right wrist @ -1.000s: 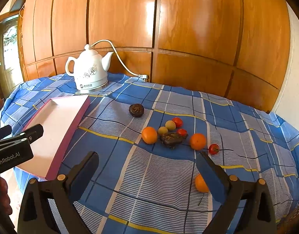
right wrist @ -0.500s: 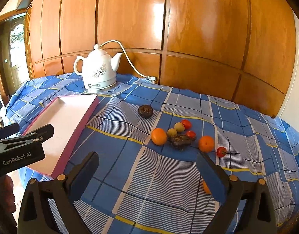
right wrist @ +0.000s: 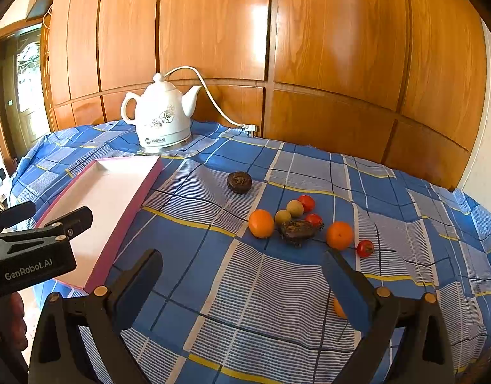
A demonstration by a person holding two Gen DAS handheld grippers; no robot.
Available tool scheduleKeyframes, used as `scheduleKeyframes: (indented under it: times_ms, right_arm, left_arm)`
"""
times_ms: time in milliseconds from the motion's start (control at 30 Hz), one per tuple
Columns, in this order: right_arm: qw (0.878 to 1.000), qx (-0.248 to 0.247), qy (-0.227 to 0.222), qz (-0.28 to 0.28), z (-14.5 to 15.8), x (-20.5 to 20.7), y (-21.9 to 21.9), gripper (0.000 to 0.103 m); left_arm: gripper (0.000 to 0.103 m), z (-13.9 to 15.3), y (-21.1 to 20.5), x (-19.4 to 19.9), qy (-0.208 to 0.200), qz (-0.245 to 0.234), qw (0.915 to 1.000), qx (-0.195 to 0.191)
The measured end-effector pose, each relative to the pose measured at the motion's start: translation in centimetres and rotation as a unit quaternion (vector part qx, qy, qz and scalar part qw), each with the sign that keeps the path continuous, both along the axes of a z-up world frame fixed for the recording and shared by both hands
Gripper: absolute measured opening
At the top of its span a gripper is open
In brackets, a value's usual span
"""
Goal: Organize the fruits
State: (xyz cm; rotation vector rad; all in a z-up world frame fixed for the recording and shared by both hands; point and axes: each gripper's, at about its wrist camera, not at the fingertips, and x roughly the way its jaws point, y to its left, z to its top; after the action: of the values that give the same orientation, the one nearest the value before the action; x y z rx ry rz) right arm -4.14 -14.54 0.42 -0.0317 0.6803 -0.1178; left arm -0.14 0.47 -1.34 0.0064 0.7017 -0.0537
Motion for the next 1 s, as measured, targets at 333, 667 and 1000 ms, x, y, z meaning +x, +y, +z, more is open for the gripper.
scheduleKeyframes:
  times_ms: [333,667,1000]
  right_arm:
    - [0.999,0.002,0.037,-0.012,-0.8,0.8,-2.1,0.101]
    - [0.998,-0.008,0.045,-0.041,-0.7,-0.1,-6.1,0.101]
    - [0.991,0.030,0.030,-0.131,2.1,-3.8,-15.8,0.101]
  left_arm:
    - [0.103,0.8,-2.7,0.5,-0.010,-0.083,0.9965,0.009]
    - [0.103,0.6,-5.6,1.5,0.013,-0.167,0.9858,-0.012]
    - [0.100,-1.2,-13.4,1.2,0.063,-0.310,0.9486,-0.007]
